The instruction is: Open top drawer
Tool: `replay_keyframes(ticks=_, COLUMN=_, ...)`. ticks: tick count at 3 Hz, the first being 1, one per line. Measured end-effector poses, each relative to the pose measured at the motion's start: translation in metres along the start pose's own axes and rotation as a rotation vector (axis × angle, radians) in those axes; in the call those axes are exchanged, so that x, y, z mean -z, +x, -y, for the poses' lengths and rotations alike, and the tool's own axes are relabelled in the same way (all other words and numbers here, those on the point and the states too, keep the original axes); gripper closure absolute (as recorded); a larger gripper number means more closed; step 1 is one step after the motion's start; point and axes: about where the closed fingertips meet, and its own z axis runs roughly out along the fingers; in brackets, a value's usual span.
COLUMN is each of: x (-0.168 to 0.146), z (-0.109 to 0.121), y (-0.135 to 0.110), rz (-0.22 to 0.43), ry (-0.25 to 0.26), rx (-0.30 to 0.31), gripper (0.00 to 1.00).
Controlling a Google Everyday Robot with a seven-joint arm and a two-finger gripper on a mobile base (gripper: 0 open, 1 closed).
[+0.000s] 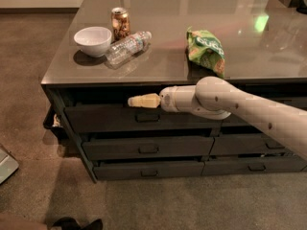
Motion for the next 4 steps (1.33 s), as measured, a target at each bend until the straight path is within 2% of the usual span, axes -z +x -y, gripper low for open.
replay_keyframes(ticks=1, x=-0.0080, z=0.0024, y=0.0066, rz=-0.018, ry=0.003, rx=-0.003, gripper=0.00)
replay_keyframes(ticks=4, x=-0.0003, z=0.0018, y=0.0094, rz=-0.036, ry=0.012, rx=-0.001, gripper=0.00)
